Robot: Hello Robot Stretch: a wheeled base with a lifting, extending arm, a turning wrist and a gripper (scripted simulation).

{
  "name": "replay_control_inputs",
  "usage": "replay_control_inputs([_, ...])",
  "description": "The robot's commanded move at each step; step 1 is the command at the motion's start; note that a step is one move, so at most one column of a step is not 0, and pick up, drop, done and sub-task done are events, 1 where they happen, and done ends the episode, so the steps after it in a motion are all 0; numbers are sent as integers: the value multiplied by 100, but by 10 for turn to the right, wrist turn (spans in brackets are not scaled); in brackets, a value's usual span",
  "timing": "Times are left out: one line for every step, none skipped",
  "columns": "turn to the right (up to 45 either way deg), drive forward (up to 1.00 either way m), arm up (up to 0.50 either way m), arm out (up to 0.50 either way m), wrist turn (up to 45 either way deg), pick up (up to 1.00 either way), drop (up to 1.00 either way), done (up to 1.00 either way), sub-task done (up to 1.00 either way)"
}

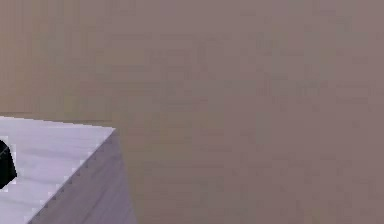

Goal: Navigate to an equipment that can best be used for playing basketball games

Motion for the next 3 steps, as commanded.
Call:
replay_control_inputs([-450,0,0,0,0,0,0,0,0])
replay_control_inputs([-90,0,0,0,0,0,0,0,0])
replay_control_inputs([0,0,0,0,0,0,0,100,0])
